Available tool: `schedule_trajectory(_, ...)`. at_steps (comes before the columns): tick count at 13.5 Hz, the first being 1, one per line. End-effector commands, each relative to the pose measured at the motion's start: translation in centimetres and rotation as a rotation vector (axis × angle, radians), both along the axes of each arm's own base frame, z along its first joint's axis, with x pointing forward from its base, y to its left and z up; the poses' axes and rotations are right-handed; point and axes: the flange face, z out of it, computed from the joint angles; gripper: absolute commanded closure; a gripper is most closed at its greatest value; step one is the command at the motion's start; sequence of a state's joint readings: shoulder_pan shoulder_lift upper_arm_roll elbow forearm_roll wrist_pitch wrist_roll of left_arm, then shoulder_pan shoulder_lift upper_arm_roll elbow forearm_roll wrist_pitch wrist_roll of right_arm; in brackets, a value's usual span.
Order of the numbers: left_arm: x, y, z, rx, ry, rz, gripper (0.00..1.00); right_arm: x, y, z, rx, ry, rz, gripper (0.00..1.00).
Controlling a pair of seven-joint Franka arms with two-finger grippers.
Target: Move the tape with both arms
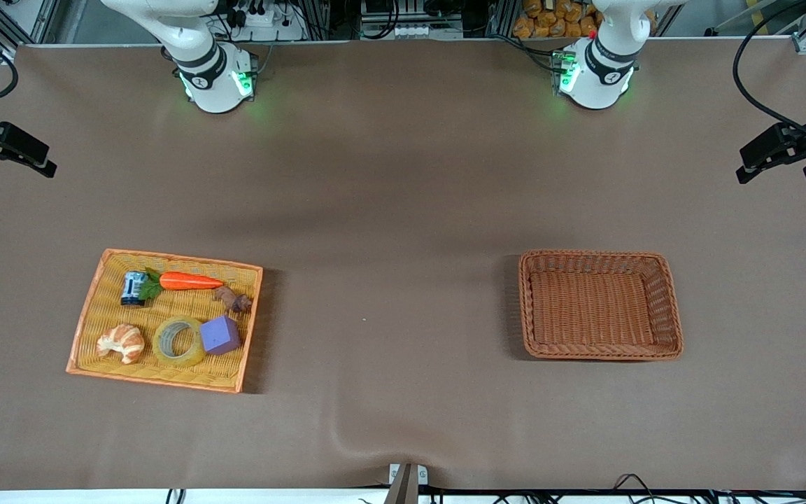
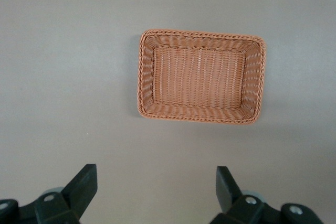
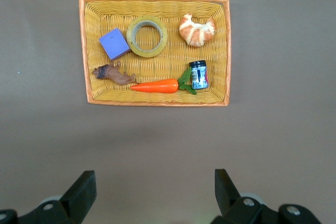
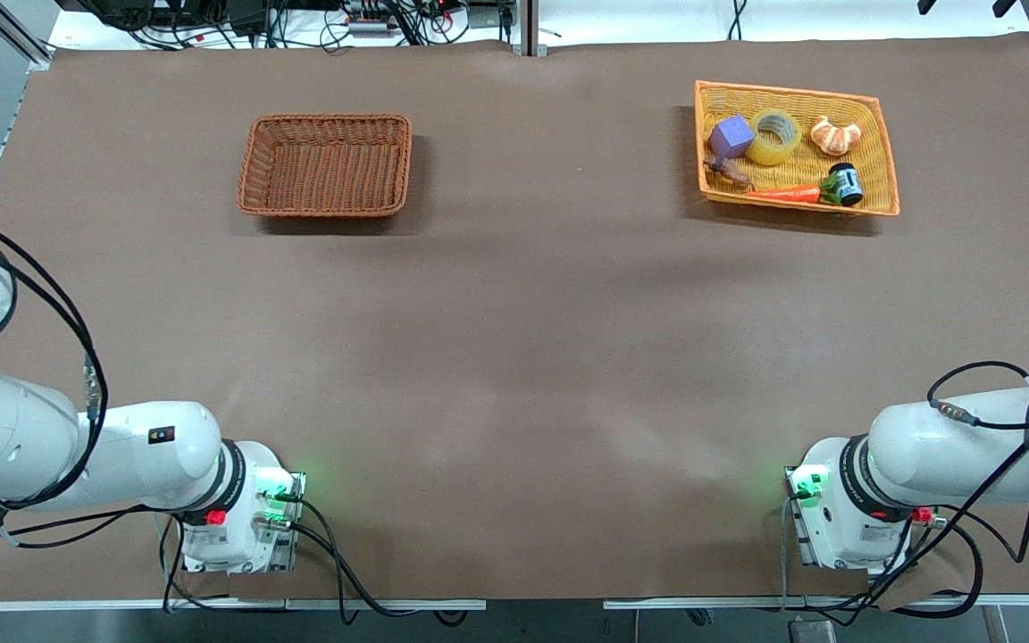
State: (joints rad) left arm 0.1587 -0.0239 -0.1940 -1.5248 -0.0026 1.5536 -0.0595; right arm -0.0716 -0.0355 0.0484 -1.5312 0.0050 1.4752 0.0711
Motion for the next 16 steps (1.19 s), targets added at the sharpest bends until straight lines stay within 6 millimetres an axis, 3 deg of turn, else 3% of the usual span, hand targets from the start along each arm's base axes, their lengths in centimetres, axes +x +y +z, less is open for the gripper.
schedule_trajectory(1, -0.1, 0.3, 0.0, -0.009, -0.002, -0.016, 0.0, 0.0, 0.5, 0.1, 0.018, -0.002, -0.006, 0.0)
schedule_trajectory(8, -0.1, 0.1, -0.3, 0.031, 0.007, -0.022, 0.0, 0.2, -0.1, -0.6, 0.019, 0.011, -0.007, 0.0)
schedule_trajectory(10, -0.5, -0.3, -1.1, 0.032, 0.056, -0.029, 0.0, 0.8, -0.2, -3.1, 0.02, 0.039, -0.008, 0.0)
schedule_trajectory(16, -0.3, -0.5, -1.3, 0.03, 0.052, -0.034, 0.0, 1.8, -1.1, -13.3, 0.018, 0.065, 0.004, 0.0)
